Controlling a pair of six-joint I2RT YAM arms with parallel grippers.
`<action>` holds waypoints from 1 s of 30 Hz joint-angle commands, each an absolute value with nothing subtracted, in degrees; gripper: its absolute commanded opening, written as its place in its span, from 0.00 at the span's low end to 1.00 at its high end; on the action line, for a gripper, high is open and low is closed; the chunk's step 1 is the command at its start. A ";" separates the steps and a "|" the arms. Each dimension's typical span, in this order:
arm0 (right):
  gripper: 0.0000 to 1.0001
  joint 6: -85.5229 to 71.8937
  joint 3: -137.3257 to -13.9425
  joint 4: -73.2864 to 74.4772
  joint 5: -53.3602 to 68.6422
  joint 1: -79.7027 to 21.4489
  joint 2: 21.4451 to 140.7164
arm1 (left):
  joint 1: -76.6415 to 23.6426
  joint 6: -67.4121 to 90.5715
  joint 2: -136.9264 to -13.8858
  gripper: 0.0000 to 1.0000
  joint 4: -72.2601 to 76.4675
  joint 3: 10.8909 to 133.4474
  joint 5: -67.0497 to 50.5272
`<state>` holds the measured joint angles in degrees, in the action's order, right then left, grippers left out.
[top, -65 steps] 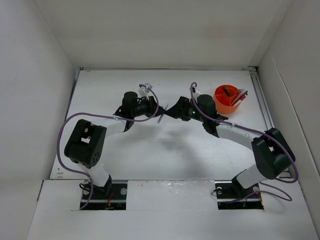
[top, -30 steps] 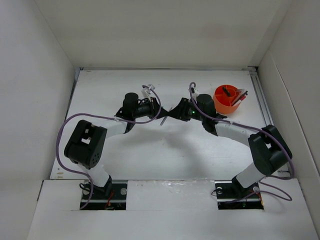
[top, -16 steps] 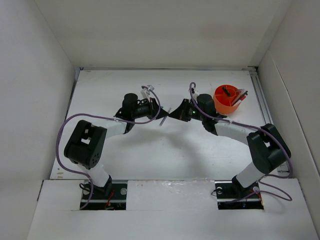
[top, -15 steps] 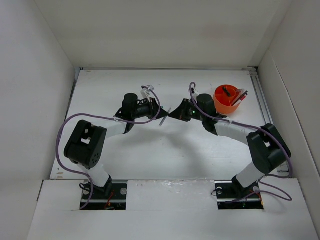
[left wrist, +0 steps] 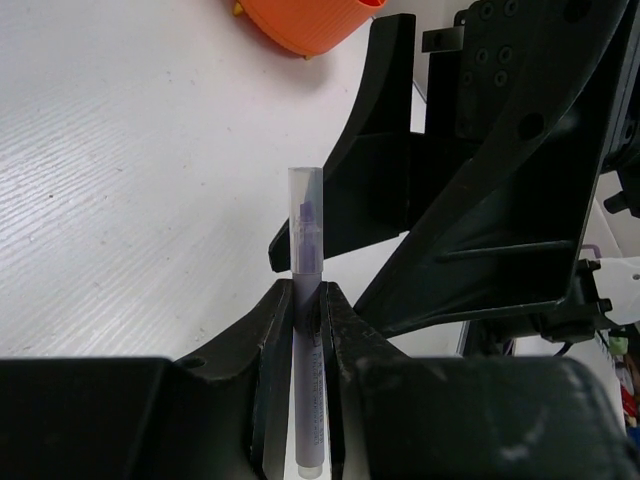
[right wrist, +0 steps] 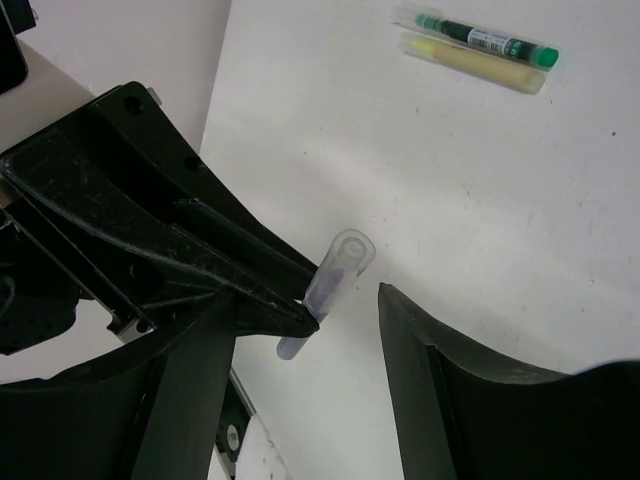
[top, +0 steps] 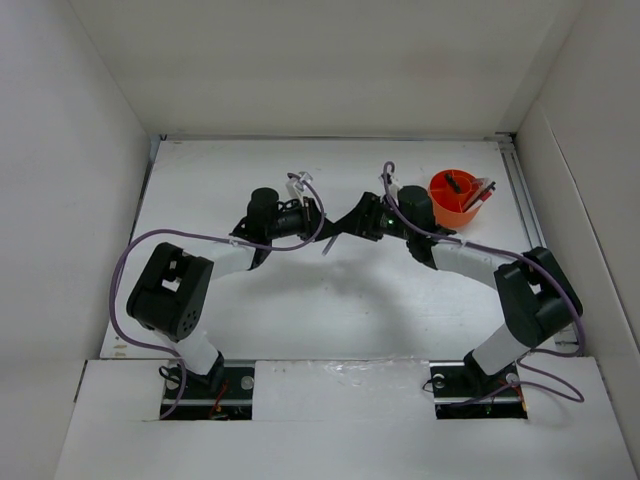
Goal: Sort the stationery into containers
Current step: Place the pen in the storage box.
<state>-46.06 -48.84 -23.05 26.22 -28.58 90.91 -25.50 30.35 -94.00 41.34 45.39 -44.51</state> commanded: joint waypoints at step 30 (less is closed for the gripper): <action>0.69 -55.36 -44.21 -40.87 34.63 -20.57 90.44 | -29.00 34.10 -92.11 0.01 51.24 43.77 -48.69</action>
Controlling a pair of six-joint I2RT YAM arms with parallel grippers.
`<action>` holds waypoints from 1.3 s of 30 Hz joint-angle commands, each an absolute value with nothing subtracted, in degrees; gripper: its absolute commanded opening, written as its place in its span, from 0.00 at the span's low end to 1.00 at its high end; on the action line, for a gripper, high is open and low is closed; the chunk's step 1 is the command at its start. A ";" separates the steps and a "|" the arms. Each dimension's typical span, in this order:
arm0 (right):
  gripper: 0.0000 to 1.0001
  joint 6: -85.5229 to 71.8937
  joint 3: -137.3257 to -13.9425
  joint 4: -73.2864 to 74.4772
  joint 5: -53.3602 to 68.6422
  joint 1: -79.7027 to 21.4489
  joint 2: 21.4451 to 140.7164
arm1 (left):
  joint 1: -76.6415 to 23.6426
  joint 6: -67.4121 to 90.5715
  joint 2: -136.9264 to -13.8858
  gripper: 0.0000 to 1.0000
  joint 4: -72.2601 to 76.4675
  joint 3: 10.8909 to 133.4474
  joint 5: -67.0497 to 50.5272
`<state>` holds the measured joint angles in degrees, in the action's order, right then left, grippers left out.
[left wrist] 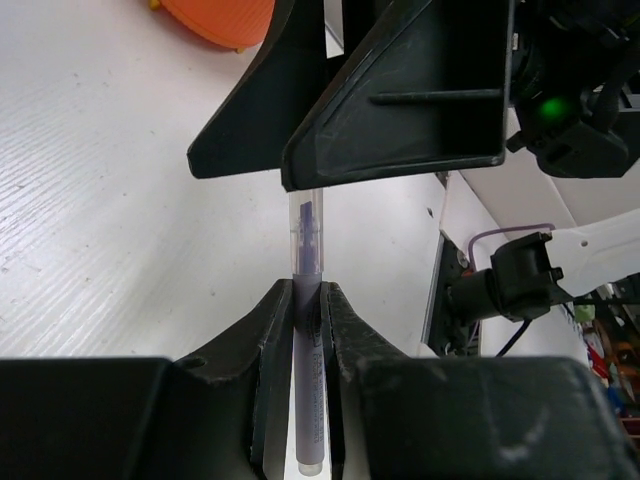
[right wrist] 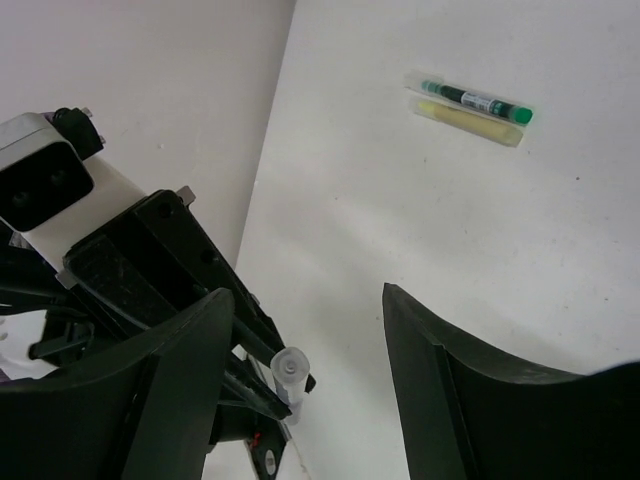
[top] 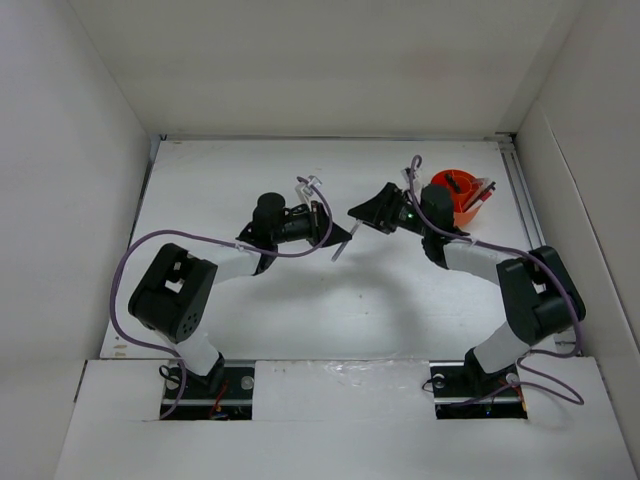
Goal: Sort the stationery into containers
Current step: Place the pen in the storage box.
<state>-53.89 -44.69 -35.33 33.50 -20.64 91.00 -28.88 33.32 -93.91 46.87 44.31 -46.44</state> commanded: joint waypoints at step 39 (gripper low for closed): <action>0.33 -51.77 -49.22 -34.80 33.67 -25.93 94.92 | -29.00 34.10 -88.07 0.08 50.45 42.36 -40.96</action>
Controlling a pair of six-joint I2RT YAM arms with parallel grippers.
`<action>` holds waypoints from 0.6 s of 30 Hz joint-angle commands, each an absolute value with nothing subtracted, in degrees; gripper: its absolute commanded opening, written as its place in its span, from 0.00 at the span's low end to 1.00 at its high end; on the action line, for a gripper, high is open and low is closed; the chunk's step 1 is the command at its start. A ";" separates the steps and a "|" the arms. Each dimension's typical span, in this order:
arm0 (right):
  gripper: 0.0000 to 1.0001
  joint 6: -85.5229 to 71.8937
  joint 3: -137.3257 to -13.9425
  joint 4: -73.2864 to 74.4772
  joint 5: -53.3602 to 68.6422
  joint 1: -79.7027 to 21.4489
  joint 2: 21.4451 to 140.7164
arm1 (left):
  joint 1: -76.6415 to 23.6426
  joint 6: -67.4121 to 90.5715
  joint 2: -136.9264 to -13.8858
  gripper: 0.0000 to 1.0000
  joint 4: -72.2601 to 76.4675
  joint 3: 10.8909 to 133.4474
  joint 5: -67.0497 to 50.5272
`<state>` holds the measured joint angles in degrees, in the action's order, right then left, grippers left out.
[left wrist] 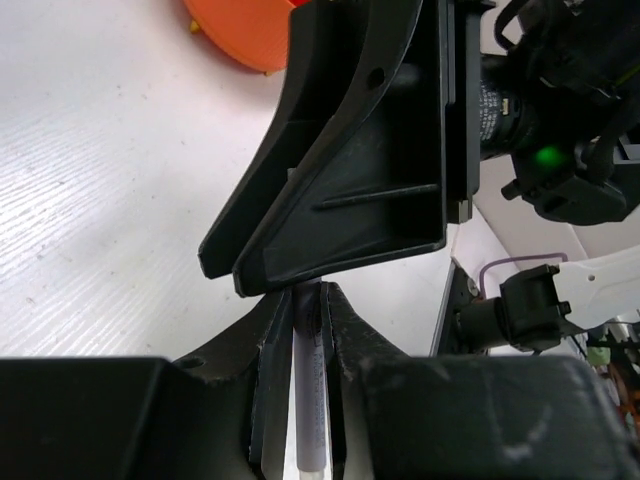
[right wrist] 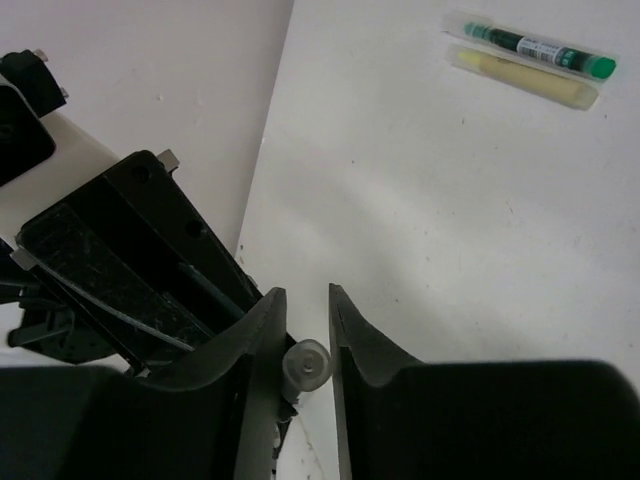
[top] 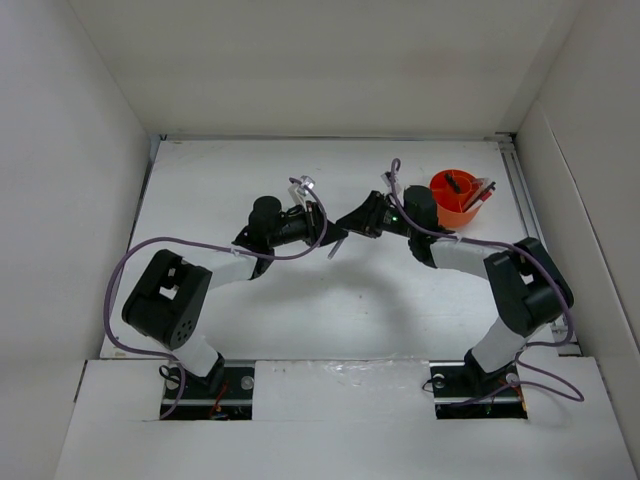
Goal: Sort the stationery into containers
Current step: Place the pen in the storage box.
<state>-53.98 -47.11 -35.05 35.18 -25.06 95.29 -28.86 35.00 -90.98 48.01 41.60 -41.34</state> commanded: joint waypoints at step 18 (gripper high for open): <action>0.00 -49.66 -48.08 -32.00 29.00 -24.70 91.85 | -29.00 33.57 -85.62 0.42 49.75 41.31 -41.40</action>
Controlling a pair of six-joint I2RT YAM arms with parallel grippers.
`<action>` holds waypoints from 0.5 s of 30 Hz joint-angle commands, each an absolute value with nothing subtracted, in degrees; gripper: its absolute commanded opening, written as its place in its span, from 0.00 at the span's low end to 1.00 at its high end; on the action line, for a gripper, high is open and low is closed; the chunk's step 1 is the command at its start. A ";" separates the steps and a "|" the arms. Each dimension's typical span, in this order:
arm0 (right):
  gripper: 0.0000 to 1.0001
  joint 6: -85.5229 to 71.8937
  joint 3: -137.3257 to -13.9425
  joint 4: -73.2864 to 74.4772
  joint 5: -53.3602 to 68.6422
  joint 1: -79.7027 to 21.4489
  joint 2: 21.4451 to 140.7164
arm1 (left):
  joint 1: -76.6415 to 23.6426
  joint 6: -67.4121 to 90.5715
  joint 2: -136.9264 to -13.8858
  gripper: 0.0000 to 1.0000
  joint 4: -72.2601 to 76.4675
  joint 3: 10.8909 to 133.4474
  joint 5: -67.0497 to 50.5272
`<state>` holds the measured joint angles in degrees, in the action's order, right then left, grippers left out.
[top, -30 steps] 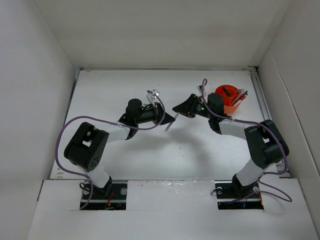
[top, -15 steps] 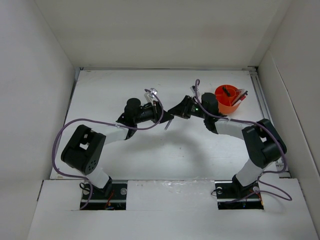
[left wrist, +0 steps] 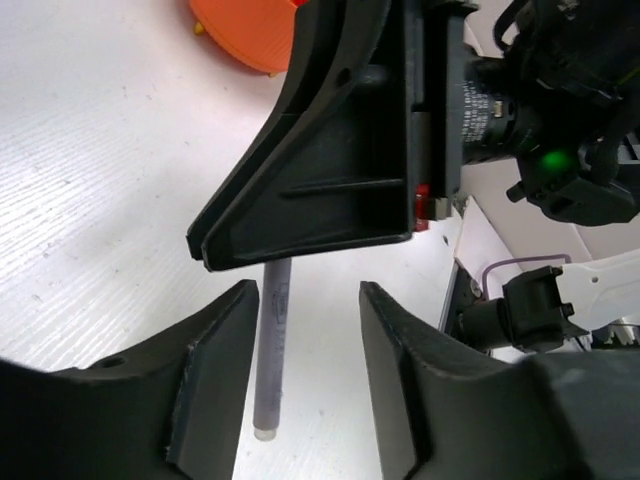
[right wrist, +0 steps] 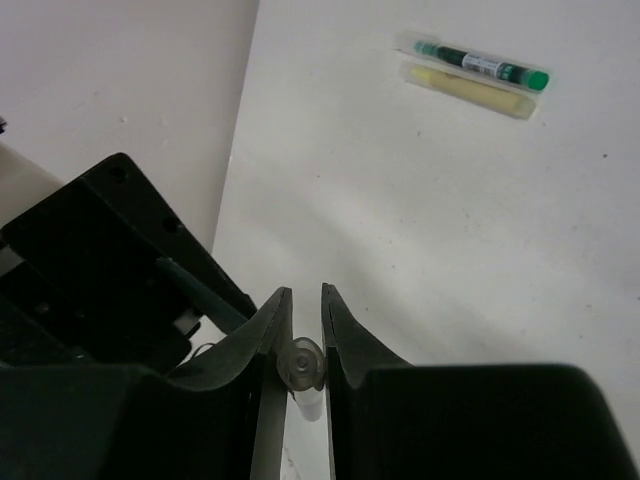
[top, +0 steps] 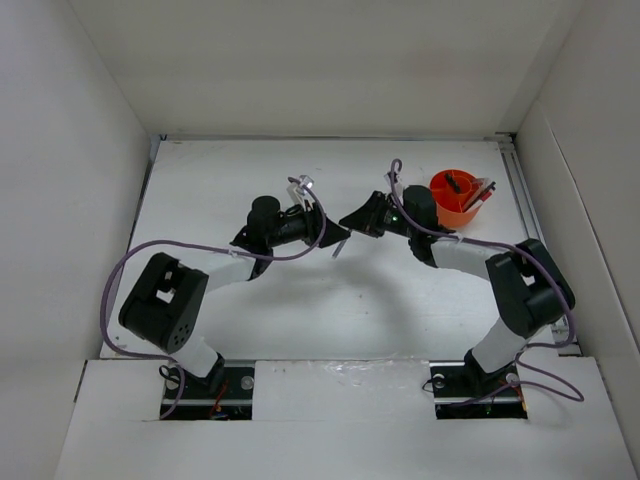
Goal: Sort the stationery into containers
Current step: Place the pen in the storage box.
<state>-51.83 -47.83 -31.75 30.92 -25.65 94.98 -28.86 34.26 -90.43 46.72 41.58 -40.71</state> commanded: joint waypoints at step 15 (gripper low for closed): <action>0.00 -52.29 -42.45 -22.95 13.02 -12.40 75.61 | -29.62 32.52 -58.47 1.00 40.62 32.09 -33.84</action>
